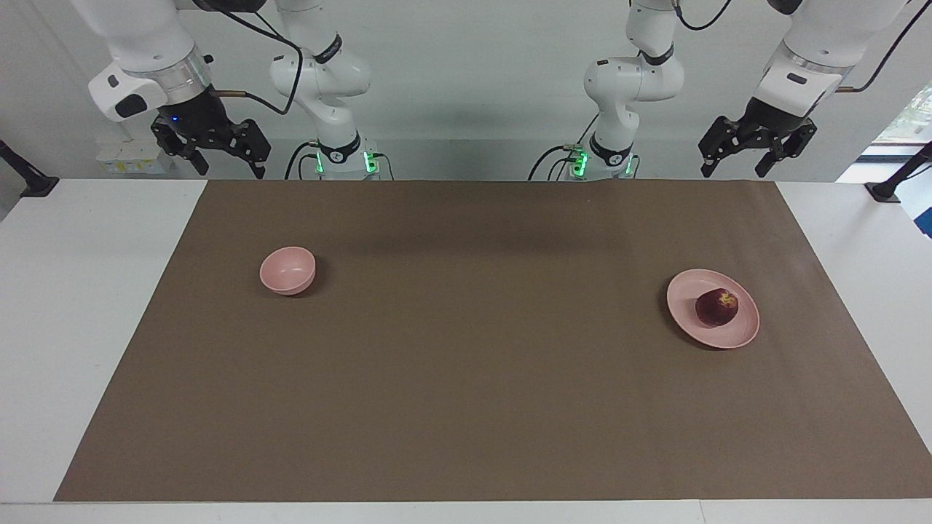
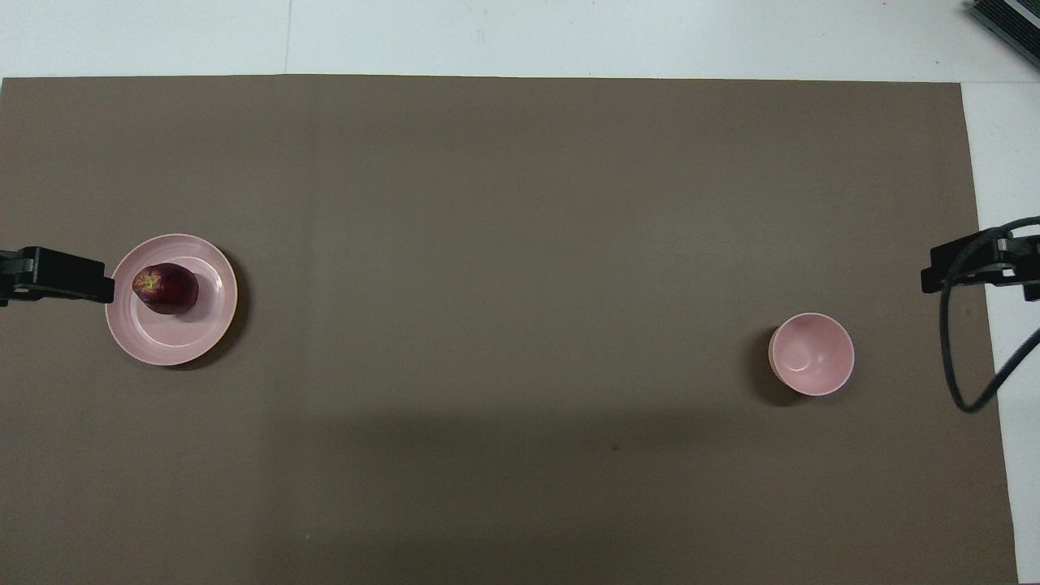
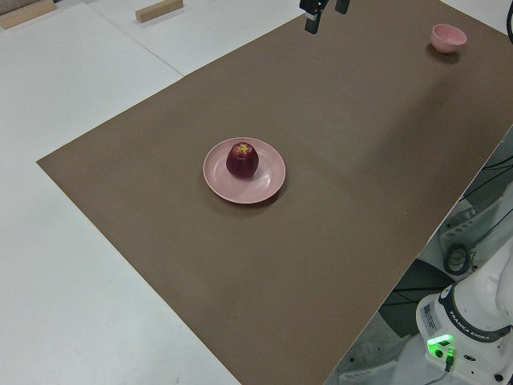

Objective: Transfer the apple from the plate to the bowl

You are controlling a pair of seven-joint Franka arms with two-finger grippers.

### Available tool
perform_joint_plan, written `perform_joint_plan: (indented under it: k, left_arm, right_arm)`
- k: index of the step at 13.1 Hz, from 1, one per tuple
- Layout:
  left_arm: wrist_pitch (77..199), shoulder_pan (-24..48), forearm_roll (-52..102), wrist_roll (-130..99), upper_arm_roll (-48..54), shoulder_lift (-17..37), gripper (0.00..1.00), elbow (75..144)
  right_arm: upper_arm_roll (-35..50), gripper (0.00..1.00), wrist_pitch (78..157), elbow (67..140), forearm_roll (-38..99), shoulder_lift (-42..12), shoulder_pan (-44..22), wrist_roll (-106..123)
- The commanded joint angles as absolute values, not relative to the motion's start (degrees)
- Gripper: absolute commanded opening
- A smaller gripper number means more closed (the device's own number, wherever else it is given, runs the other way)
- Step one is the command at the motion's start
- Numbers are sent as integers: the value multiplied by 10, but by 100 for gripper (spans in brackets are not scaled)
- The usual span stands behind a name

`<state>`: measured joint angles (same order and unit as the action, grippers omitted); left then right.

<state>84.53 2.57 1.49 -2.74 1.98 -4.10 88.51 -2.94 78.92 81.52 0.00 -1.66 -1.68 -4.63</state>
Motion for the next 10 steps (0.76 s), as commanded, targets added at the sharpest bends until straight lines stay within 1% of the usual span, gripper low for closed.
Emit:
perform_joint_plan:
  k: [1, 10]
  left_arm:
    - [841, 24, 22, -33, 20, -54, 100, 895]
    - [841, 24, 22, -33, 20, -54, 100, 895]
  right_arm:
    - [-27, 100, 782, 814, 14, -12, -10, -37]
    - [-27, 100, 782, 815, 14, -12, -10, -33]
